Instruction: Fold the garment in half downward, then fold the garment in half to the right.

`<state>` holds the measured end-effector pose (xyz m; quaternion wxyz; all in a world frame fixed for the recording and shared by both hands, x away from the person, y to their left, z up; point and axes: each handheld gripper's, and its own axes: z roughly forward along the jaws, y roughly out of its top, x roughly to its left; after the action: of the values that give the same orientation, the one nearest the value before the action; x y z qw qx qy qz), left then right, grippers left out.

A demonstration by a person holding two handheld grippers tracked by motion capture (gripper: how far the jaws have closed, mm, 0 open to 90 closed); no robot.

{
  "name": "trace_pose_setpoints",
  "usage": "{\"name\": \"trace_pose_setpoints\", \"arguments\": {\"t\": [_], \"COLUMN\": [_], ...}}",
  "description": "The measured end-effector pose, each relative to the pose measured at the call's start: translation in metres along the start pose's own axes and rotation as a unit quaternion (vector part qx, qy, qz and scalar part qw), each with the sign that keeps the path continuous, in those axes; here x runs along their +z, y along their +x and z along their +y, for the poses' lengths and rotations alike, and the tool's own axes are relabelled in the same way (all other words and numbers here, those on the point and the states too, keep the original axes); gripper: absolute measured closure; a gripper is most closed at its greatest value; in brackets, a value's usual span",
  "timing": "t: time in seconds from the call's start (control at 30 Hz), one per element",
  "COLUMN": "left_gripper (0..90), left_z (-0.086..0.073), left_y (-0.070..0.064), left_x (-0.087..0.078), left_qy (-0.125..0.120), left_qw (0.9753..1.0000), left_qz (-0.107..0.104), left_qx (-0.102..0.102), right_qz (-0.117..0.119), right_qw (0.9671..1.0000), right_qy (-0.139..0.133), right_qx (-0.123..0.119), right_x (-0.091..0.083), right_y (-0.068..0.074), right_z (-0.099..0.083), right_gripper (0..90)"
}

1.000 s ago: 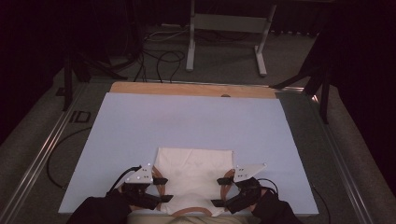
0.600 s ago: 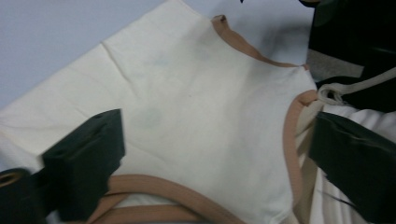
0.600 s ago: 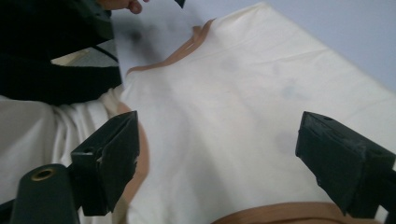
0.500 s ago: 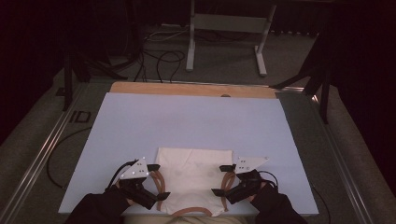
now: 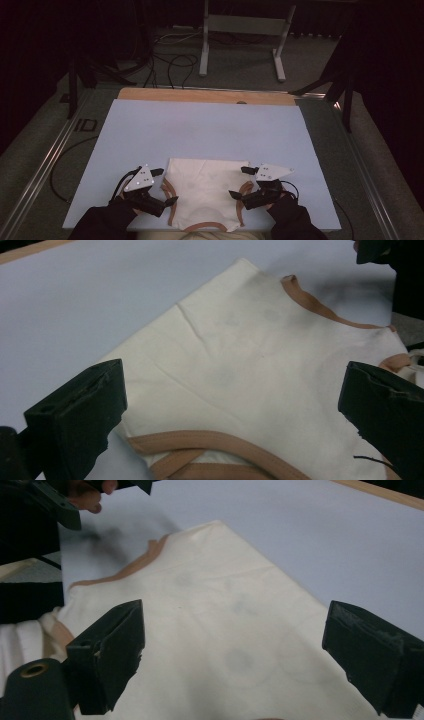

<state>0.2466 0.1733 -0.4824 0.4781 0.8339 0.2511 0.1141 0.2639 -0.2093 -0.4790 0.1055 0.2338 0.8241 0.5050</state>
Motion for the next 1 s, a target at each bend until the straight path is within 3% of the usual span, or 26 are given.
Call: {"name": "trace_pose_setpoints", "arguments": {"t": [0.2, 0.4, 0.47, 0.6, 0.7, 1.0], "left_gripper": [0.3, 0.3, 0.3, 0.4, 5.0, 16.2], "left_z": [-0.003, -0.004, -0.004, -0.003, -0.001, 0.008], "left_y": [0.004, 0.007, 0.012, 0.016, 0.026, 0.051], "left_x": [0.0, 0.002, 0.002, 0.001, 0.001, 0.01], "left_qy": [-0.002, 0.009, 0.018, 0.022, 0.022, 0.036], "left_qw": [0.9999, 0.9999, 0.9993, 0.999, 0.9989, 0.9986], "left_qz": [0.01, 0.002, -0.008, -0.01, -0.001, 0.01], "left_qx": [-0.004, -0.015, -0.031, -0.038, -0.042, -0.037], "right_qz": [-0.007, -0.01, -0.006, -0.006, -0.004, -0.016], "right_qw": [0.9999, 0.9999, 0.9999, 0.9999, 0.9999, 0.9987], "right_qy": [0.009, 0.01, 0.008, 0.004, 0.007, 0.049], "right_qx": [-0.001, -0.003, 0.003, 0.007, 0.009, 0.006], "right_x": [0.0, -0.001, -0.001, -0.002, -0.002, 0.004], "right_y": [-0.002, -0.002, -0.004, -0.008, -0.017, -0.037], "right_z": [-0.003, -0.003, -0.003, -0.003, -0.002, 0.001], "right_gripper": [10.1, 10.2, 10.2, 10.2, 10.2, 9.3]}}
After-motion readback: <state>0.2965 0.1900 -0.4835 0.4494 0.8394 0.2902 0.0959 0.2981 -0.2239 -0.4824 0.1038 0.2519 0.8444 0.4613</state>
